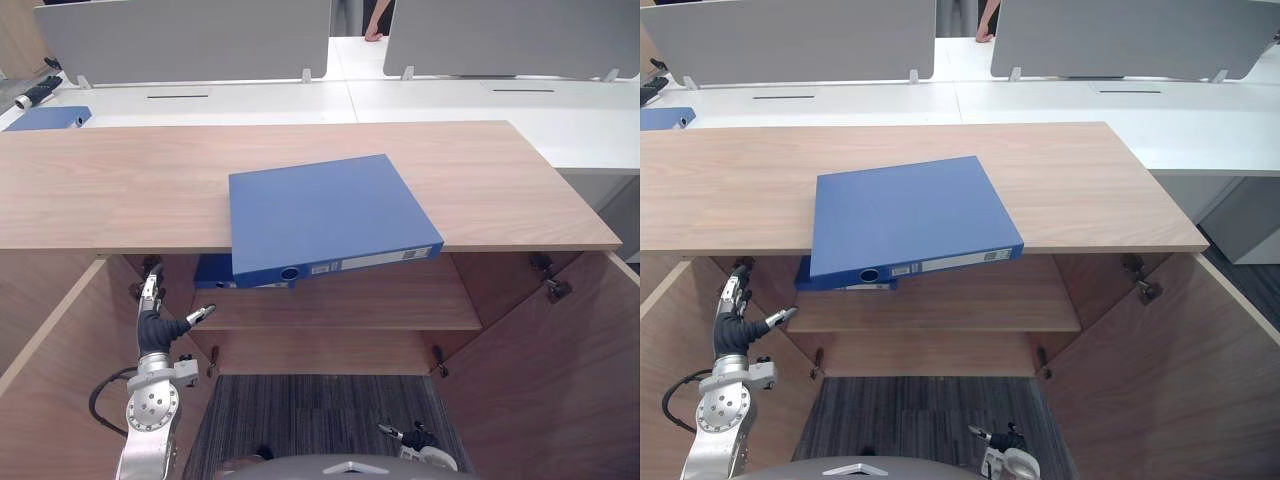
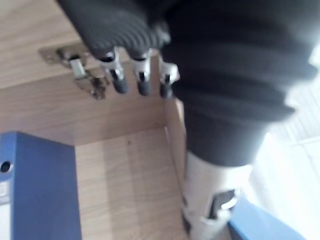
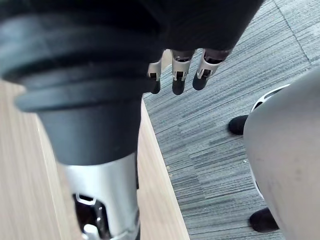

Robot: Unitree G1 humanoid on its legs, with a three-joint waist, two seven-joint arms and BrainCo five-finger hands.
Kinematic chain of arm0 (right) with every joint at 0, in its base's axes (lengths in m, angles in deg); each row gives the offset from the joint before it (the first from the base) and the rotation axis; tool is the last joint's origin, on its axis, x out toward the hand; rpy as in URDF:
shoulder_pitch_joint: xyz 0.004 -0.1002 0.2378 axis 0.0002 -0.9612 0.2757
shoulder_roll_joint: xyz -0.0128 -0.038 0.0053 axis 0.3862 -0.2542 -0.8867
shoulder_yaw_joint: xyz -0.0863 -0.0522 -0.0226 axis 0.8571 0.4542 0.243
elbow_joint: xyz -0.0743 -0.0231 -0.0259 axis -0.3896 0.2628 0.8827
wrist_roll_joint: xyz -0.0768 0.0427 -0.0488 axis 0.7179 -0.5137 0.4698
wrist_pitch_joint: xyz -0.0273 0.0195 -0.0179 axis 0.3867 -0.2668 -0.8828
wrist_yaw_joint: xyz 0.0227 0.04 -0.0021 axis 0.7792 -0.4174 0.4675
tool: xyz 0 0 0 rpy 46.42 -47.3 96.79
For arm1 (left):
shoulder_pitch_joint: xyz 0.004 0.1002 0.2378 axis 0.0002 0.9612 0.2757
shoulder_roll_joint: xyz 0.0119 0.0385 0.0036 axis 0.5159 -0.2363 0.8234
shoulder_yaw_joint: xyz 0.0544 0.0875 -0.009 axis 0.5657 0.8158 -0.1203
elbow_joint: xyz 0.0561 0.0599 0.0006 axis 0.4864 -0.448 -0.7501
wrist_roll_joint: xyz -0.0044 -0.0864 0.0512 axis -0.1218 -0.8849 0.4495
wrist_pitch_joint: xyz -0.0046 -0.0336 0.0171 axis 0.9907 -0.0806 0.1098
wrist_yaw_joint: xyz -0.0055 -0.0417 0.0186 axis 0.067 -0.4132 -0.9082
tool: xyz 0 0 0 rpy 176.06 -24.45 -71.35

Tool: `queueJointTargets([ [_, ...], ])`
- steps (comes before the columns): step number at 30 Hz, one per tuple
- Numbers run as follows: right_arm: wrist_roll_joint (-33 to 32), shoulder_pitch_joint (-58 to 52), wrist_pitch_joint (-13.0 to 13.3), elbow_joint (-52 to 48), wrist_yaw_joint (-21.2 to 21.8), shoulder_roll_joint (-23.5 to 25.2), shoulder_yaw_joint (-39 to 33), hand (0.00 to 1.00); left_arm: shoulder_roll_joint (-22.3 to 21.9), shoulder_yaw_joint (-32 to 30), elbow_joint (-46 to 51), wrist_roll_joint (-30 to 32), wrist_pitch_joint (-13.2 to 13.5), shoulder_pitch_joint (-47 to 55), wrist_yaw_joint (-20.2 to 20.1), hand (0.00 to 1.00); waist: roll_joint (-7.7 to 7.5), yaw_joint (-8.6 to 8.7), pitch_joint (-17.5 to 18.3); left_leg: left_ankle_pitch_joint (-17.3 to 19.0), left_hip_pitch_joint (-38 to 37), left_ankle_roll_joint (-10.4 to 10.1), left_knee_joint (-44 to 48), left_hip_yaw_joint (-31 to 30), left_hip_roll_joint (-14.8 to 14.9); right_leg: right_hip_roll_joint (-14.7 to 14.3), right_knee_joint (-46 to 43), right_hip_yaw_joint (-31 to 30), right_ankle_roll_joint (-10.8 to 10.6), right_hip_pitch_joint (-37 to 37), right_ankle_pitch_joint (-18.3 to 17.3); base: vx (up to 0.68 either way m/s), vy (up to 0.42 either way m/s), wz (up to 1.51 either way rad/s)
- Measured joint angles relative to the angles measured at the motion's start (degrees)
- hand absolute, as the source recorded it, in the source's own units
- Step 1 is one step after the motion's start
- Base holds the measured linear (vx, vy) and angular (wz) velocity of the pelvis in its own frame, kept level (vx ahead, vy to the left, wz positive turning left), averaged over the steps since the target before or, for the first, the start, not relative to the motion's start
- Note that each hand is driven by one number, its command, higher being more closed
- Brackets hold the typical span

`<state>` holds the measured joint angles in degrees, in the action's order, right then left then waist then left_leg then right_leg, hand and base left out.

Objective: Walk over to the cabinet, pick up the folder, carry it to the office cabinet, place the folder inside the office cabinet, then close the office cabinet door

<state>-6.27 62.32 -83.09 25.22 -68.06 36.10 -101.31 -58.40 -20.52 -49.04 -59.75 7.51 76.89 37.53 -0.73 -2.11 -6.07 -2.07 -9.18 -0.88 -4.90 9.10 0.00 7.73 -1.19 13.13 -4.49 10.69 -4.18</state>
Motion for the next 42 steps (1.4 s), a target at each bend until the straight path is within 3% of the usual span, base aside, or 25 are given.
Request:
queueJointTargets([
  [7,0.29,0.38,-0.01,1.24,0.02,-0.57,1.17,0.0,5.45,3.44,4.95,6.29,0.86,0.83,0.83,0.0,0.06,0.11,0.73,-0.04,-0.43,0.03,0.0,-0.21,-0.04,0.0,0.2,0.0,0.02,0.41,0.0,-0.01,-0.001,0.0],
  [20,2.44,1.77,-0.06,3.96,0.1,-2.66,2.39,0.0,15.45,4.43,10.85,15.71,2.08,0.7,0.37,0.0,0.07,0.76,0.9,-0.02,-1.58,0.03,-0.02,-0.31,-0.11,-0.07,0.75,-0.18,0.22,1.69,0.12,0.0,0.0,0.0],
  [26,2.45,1.59,-0.09,4.56,0.1,-3.82,2.48,0.0,16.08,4.67,10.94,18.35,2.21,0.46,0.35,0.0,0.26,0.97,1.01,-0.01,-1.81,0.03,-0.02,0.12,-0.08,-0.09,0.79,-0.72,0.35,1.68,0.21,-0.01,0.002,-0.03],
  [29,2.44,1.71,-0.09,4.56,0.11,-3.83,2.48,0.0,18.44,6.7,10.96,19.96,2.23,0.04,0.2,0.0,0.27,1.36,1.03,0.01,-1.87,0.03,-0.02,0.32,-0.09,-0.09,0.81,-1.07,0.43,1.59,0.26,-0.02,0.006,-0.05],
  [42,2.42,1.56,-0.11,5.1,0.09,-4.65,2.71,0.0,19.93,13.21,10.99,25.83,2.33,-0.99,-0.36,0.0,0.6,2.53,1.35,0.35,-1.85,0.0,-0.02,0.66,-0.17,-0.11,1.1,-1.8,0.51,1.31,0.32,0.0,0.001,-0.01],
])
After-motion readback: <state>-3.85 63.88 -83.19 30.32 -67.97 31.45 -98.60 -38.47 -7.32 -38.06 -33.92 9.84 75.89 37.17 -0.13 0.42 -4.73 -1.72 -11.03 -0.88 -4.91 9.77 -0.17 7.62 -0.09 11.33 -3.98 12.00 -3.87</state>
